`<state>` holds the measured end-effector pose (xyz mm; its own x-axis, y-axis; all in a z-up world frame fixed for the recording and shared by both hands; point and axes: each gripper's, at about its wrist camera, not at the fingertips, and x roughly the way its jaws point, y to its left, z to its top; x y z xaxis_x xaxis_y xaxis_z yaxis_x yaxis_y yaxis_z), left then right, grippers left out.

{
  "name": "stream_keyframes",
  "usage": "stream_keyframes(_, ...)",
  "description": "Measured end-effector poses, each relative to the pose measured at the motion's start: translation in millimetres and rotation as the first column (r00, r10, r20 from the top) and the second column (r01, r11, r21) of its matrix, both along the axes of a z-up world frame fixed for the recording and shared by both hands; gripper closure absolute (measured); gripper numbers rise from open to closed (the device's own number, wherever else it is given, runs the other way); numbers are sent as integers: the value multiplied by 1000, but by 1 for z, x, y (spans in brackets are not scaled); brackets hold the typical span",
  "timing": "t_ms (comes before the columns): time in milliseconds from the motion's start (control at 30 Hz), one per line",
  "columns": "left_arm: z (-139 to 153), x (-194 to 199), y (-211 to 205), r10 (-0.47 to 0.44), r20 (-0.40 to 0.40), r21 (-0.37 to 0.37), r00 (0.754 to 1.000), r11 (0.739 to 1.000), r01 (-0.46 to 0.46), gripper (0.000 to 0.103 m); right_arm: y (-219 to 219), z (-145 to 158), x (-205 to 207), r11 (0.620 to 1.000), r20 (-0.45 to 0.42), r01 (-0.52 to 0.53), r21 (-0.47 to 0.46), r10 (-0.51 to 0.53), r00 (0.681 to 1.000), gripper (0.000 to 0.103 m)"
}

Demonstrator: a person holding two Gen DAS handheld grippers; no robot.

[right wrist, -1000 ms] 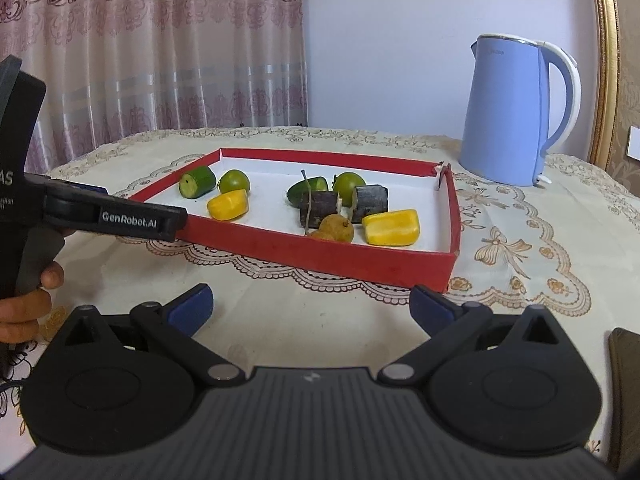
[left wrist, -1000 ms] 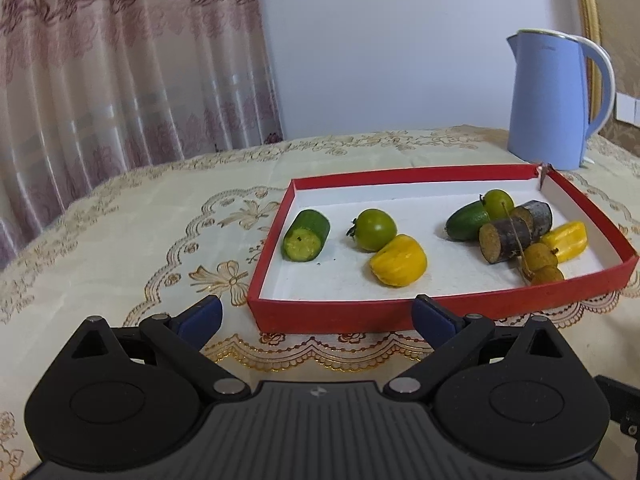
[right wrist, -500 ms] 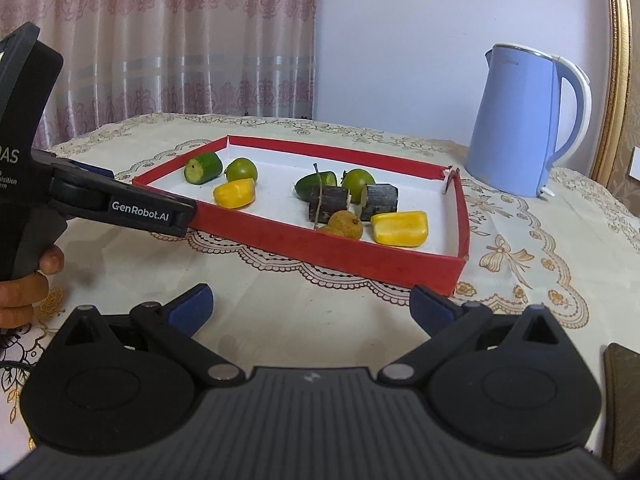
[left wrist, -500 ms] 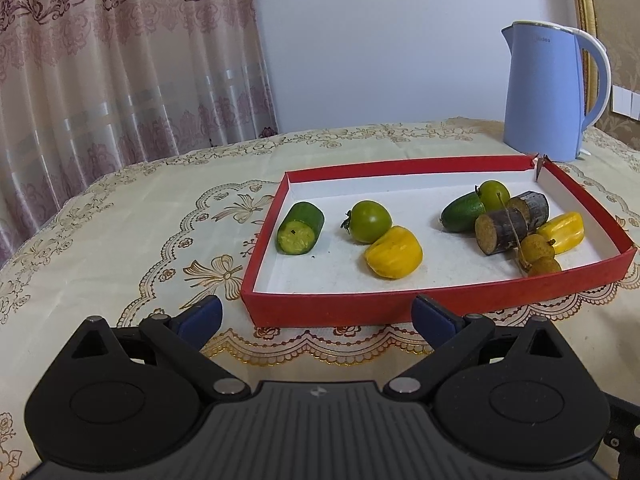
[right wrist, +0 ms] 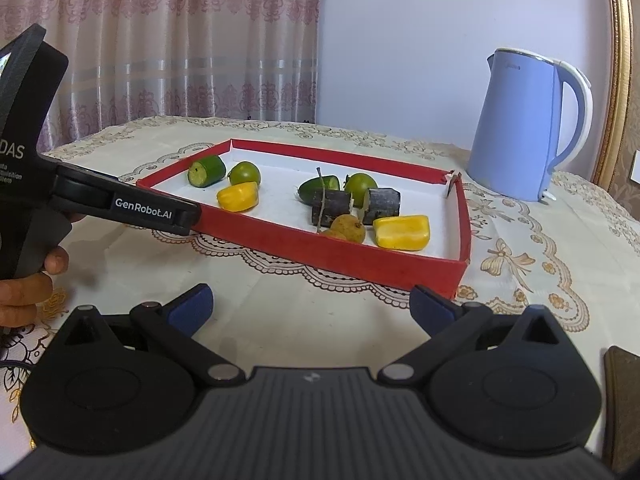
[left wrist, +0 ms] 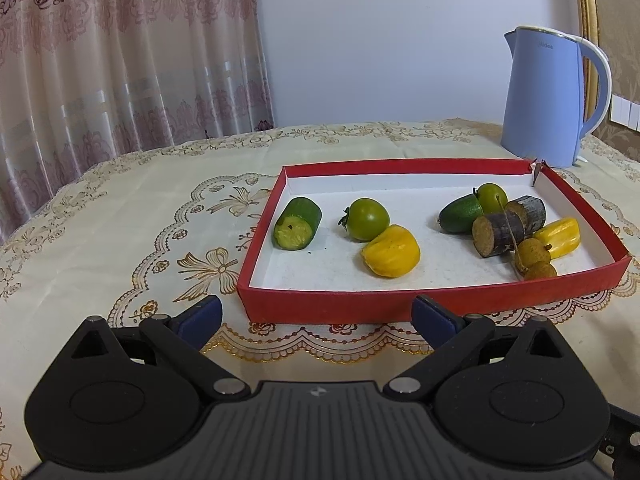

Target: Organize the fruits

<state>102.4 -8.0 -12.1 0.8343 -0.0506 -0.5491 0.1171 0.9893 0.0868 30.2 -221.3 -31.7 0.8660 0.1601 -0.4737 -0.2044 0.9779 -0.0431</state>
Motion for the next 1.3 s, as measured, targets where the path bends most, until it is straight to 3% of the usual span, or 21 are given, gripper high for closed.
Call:
stream_keyframes(900,-1,1,-1,0,-9,-2,1000,1000,0,1,1,-2,2,1000,-11,1,-9,-1,1000,0)
stream_keyframes(1300,-2,1,0,0,-15,-3,1000,1000,0,1,16,-8,7,993,-67,-20,-119,12,998,0)
